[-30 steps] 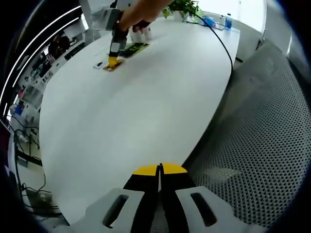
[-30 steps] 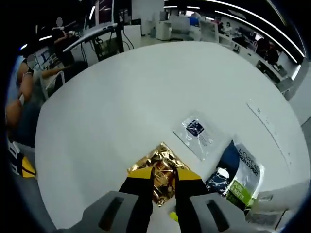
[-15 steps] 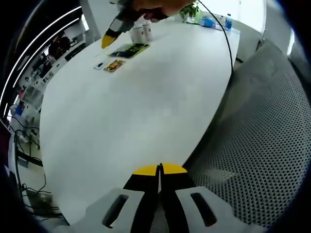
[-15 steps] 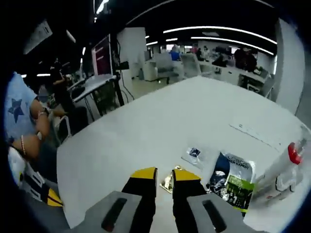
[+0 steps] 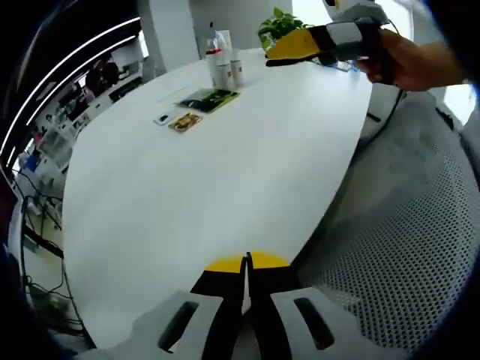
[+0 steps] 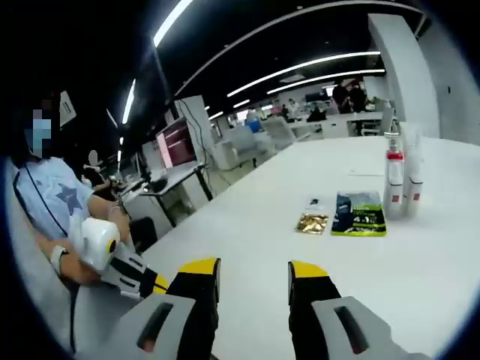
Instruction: Arrange the skincare products in the storage area until every visible bottle or jar stands upright without overlapping.
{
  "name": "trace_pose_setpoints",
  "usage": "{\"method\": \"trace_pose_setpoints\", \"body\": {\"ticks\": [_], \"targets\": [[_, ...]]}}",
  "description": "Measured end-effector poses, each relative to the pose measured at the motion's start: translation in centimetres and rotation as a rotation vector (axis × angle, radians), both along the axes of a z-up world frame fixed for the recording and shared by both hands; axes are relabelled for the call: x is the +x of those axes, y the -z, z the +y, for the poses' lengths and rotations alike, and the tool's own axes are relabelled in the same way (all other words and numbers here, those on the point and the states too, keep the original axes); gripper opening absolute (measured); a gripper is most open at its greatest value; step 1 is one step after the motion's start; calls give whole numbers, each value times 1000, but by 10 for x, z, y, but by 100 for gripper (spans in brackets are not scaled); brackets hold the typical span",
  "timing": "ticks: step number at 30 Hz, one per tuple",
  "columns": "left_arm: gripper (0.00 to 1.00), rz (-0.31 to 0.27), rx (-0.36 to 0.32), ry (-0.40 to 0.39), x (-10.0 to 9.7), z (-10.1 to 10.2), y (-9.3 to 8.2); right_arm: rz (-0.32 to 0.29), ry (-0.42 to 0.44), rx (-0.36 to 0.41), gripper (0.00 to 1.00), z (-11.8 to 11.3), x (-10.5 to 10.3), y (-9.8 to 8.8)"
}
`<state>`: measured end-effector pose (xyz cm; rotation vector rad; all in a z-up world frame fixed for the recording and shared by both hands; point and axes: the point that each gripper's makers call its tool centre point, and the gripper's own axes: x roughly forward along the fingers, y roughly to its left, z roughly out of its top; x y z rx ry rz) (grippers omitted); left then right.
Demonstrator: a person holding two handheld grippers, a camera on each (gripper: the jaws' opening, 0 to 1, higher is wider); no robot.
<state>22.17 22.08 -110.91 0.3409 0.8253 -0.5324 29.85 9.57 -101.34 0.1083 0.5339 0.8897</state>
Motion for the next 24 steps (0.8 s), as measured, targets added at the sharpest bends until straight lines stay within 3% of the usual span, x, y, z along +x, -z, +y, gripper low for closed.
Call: {"method": "trace_pose_setpoints", "body": {"ticks": [4,8,14,16,18,21,23,24], "targets": [[0,-33,-19,4,3,-7,-8,-37,-39,-70,48,-14,-14,4],[0,-70,-21,23,7,-13,-14,-75,-82,-128,46,-20,-29,10],[0,-108,-47,32,10,-16,-21,-108,-106,-134,59,-20,-31,8],[0,-124,-59,32,11,-16,-23,-90,-110,-133,61,-18,-30,7],[0,-134,-71,39,12,-18,-25,-123,-146,-145,67,-15,-31,7],[2,-112,-81,32,12,-20,-21,-98,-190,-142,79,-12,-37,21],[5,-107,-68,35,10,-20,-20,21,-222,-180,88,-13,-48,39],[8,-111,-64,43,11,-21,-19,-5,-236,-173,90,-10,-46,36]]}}
